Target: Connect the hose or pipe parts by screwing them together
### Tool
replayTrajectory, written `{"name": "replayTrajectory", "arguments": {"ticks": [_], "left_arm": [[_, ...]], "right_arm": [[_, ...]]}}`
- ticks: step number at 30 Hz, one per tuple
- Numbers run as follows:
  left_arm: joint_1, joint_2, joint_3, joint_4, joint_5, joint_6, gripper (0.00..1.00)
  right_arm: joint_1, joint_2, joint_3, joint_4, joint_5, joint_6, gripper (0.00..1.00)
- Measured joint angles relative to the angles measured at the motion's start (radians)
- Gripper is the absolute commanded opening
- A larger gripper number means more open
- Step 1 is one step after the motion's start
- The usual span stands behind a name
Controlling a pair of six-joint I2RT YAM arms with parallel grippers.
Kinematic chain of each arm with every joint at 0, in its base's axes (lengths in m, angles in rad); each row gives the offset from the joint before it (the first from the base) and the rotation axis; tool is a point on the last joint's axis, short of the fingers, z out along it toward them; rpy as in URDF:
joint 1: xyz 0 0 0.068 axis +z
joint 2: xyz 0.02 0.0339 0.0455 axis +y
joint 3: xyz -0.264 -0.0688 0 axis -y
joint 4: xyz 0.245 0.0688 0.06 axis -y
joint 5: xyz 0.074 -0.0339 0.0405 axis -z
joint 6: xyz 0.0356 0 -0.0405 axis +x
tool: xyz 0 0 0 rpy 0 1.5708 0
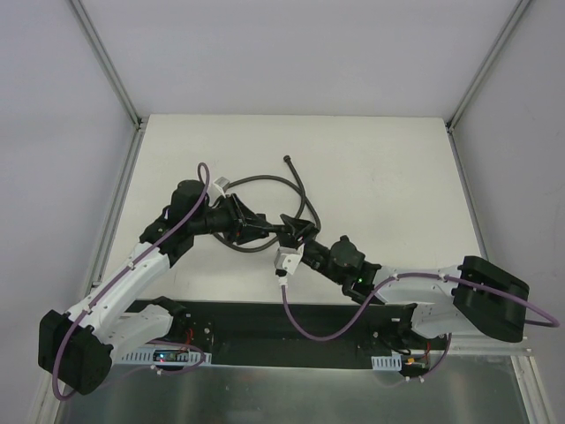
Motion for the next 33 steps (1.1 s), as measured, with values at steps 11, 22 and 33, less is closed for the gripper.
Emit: {"name": "replayTrajectory", "arguments": {"ticks": [11,22,33], "left_arm": [[0.007,0.051,0.04,-0.006,0.055,0.126,0.0],[-0.003,0.135,0.11,0.027,0.174,0.739,0.0],[-0.06,0.032,0.039,0.171,0.243,1.471,0.0]], "right_arm": [[0.003,-0.015,0.003,-0.05,0.018,0.067,0.01],[-0.112,-0.117,0.039,-0.276,-0.212,0.397,0.01],[-0.36,-0.082,0.111,-0.313,-0.779,0.754,0.01]]}}
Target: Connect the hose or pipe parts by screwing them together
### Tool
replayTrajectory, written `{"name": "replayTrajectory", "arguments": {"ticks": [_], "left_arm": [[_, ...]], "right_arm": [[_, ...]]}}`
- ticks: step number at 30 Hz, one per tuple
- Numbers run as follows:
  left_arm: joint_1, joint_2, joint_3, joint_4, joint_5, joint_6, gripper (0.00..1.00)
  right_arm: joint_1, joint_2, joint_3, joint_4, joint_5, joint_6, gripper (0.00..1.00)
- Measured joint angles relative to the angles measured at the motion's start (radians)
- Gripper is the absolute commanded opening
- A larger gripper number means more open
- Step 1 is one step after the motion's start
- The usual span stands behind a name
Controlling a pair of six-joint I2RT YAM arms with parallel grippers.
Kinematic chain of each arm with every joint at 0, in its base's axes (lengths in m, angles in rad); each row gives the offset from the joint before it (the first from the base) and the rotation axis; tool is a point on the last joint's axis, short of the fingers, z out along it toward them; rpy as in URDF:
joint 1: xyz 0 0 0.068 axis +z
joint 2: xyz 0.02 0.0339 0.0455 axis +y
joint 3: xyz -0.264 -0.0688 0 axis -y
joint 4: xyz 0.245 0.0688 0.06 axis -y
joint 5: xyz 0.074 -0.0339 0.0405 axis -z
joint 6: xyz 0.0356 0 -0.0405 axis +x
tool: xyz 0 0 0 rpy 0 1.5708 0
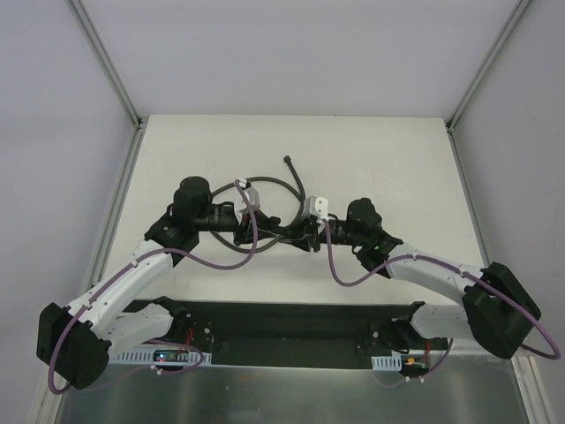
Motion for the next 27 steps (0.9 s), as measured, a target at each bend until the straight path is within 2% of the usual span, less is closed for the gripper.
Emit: {"name": "replayTrajectory", "arguments": {"ticks": [5,9,12,15,16,18,19,22,24,26,27], "left_arm": [[-0.023,-0.013,-0.05,0.018,0.005,0.258,0.0],[-0.071,-0.021,-0.074,0.016,-0.058,0.399,0.0],[-0.116,-0.036,-0.092,0.023,-0.141,0.483,0.0],[-0.14,-0.057,-0.111,0.038,-0.204,0.518,0.0],[-0.145,-0.063,-0.114,0.044,-0.222,0.517,0.0],[-0.152,-0.069,-0.122,0.066,-0.272,0.484,0.0],[-0.152,-0.075,-0.127,0.066,-0.301,0.468,0.0],[-0.149,-0.094,-0.147,0.066,-0.385,0.395,0.0],[-0.15,-0.111,-0.152,0.063,-0.429,0.334,0.0],[-0.15,-0.134,-0.152,0.063,-0.465,0.256,0.0],[-0.15,-0.146,-0.152,0.066,-0.491,0.206,0.0]], "right_arm": [[-0.073,0.1,0.049,-0.016,-0.215,0.169,0.01],[-0.113,0.152,0.067,-0.023,-0.321,0.272,0.01],[-0.14,0.174,0.077,-0.023,-0.374,0.333,0.07],[-0.155,0.18,0.081,-0.023,-0.393,0.374,0.27],[-0.158,0.18,0.081,-0.019,-0.392,0.382,0.37],[-0.16,0.176,0.081,-0.007,-0.37,0.393,0.48],[-0.165,0.169,0.079,-0.005,-0.348,0.391,0.6],[-0.187,0.12,0.052,0.006,-0.259,0.37,0.75],[-0.192,0.06,0.01,0.018,-0.19,0.328,0.8],[-0.188,-0.005,-0.036,0.027,-0.124,0.273,0.98],[-0.184,-0.032,-0.054,0.029,-0.091,0.249,0.97]]}}
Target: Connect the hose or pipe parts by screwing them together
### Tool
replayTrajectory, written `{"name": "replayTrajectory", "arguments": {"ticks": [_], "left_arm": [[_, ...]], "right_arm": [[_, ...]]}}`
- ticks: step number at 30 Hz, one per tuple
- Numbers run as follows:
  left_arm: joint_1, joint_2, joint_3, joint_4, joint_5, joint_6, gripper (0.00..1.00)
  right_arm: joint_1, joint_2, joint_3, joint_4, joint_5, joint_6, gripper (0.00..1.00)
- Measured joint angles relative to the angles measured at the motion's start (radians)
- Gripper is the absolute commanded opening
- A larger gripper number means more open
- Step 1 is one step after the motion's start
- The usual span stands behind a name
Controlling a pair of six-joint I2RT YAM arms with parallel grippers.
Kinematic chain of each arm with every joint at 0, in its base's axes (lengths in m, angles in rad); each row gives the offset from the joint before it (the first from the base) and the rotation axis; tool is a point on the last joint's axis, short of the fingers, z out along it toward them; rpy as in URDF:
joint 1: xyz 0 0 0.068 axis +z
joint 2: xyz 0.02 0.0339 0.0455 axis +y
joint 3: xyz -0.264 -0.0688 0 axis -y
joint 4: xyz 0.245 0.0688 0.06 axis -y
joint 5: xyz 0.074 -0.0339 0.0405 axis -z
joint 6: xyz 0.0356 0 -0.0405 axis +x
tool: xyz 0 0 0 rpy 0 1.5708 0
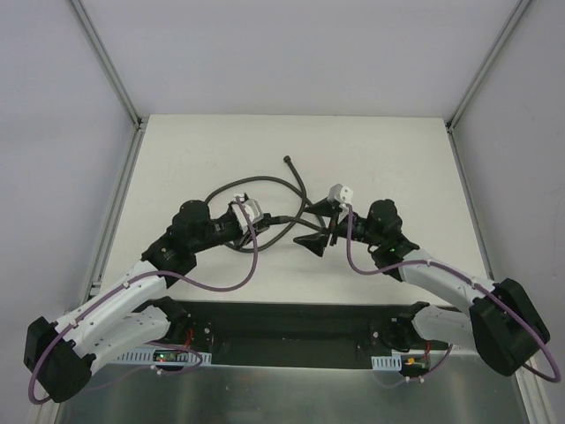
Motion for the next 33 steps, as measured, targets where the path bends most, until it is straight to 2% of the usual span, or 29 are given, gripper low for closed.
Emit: {"name": "replayTrajectory", "arguments": {"ticks": [5,10,13,16,19,23,26,27,29,30,33], "left_arm": [[0.024,-0.012,0.041,-0.04,-0.097,-0.304,0.0],[0.097,0.063,0.145,-0.113,-0.08,-0.585,0.0],[0.147,0.105,0.192,-0.146,-0.003,-0.778,0.0],[0.183,0.156,0.232,-0.167,0.102,-0.995,0.0],[0.19,0.219,0.261,-0.174,0.222,-1.189,0.0],[0.19,0.288,0.274,-0.18,0.364,-1.369,0.0],[0.19,0.293,0.274,-0.191,0.419,-1.443,0.0],[0.19,0.29,0.274,-0.19,0.431,-1.46,0.0],[0.19,0.285,0.274,-0.199,0.444,-1.48,0.0],[0.193,0.285,0.272,-0.209,0.452,-1.49,0.0],[0.202,0.284,0.272,-0.209,0.462,-1.51,0.0]], "right_arm": [[0.069,-0.13,-0.074,0.028,0.235,-0.205,0.96],[0.195,-0.165,-0.101,0.08,0.445,-0.429,0.97],[0.289,-0.165,-0.101,0.094,0.559,-0.585,0.99],[0.359,-0.157,-0.101,0.112,0.644,-0.721,0.91],[0.401,-0.129,-0.101,0.149,0.711,-0.833,0.88],[0.426,-0.08,-0.101,0.174,0.756,-0.925,0.81],[0.441,-0.046,-0.1,0.179,0.78,-0.972,0.54],[0.446,-0.04,-0.1,0.18,0.784,-0.982,0.37],[0.455,-0.033,-0.1,0.198,0.806,-1.002,0.25],[0.455,-0.034,-0.098,0.214,0.814,-1.005,0.16],[0.462,-0.032,-0.096,0.215,0.822,-1.006,0.01]]}}
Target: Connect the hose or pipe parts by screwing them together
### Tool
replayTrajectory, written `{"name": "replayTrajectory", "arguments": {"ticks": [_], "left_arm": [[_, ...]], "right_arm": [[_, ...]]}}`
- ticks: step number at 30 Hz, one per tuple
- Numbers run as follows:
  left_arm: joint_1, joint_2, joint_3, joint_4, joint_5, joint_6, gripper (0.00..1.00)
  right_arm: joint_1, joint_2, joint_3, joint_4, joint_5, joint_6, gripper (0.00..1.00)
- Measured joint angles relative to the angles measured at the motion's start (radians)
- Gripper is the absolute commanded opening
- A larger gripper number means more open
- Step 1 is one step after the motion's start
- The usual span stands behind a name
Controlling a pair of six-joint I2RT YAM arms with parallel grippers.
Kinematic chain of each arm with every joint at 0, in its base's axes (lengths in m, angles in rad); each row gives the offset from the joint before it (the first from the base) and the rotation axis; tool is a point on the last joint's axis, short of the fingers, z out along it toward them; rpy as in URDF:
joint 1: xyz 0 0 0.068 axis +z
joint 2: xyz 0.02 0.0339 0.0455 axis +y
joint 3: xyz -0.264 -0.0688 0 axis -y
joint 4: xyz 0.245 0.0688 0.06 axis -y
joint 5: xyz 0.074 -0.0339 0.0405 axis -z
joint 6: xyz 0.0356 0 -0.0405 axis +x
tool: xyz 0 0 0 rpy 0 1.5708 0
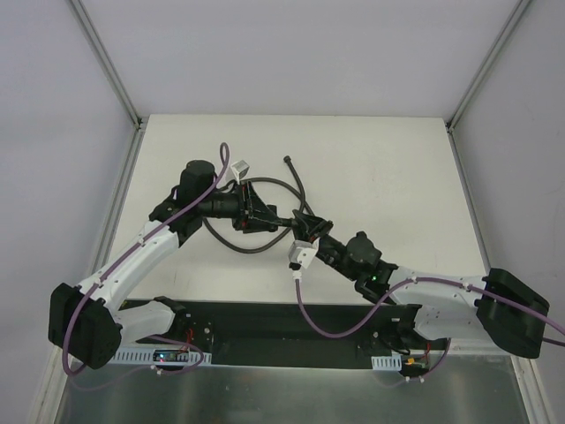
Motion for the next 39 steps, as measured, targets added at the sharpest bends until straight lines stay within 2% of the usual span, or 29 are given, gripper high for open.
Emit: {"name": "replayTrajectory", "arguments": {"ticks": [5,9,13,20,26,33,35,36,37,39], "left_arm": [[0.001,0.0,0.0,-0.002,0.01,0.026,0.0],[0.002,-0.013,-0.001,-0.007,-0.02,0.187,0.0],[0.0,-0.09,-0.031,-0.001,-0.063,0.405,0.0],[-0.034,-0.185,-0.089,0.038,-0.096,0.806,0.0],[-0.083,-0.257,-0.126,0.051,-0.145,1.114,0.0],[-0.149,-0.31,-0.184,0.045,-0.204,1.382,0.0],[-0.166,-0.325,-0.192,0.045,-0.224,1.424,0.0],[-0.172,-0.334,-0.195,0.045,-0.234,1.437,0.0],[-0.174,-0.342,-0.197,0.044,-0.244,1.443,0.0],[-0.179,-0.35,-0.197,0.043,-0.266,1.439,0.0]], "right_arm": [[0.006,0.001,0.002,-0.006,0.012,0.047,0.01],[0.007,0.001,0.05,-0.12,0.02,0.172,0.01],[0.0,0.001,0.097,-0.207,-0.028,0.307,0.01],[-0.113,0.005,0.127,-0.279,-0.322,0.624,0.01],[-0.205,0.073,0.162,-0.259,-0.58,0.87,0.01],[-0.235,0.131,0.166,-0.251,-0.706,1.003,0.05],[-0.241,0.132,0.166,-0.252,-0.728,1.019,0.11],[-0.243,0.132,0.166,-0.251,-0.739,1.022,0.2],[-0.243,0.132,0.164,-0.248,-0.744,1.024,0.37],[-0.243,0.128,0.161,-0.237,-0.725,1.033,0.43]]}}
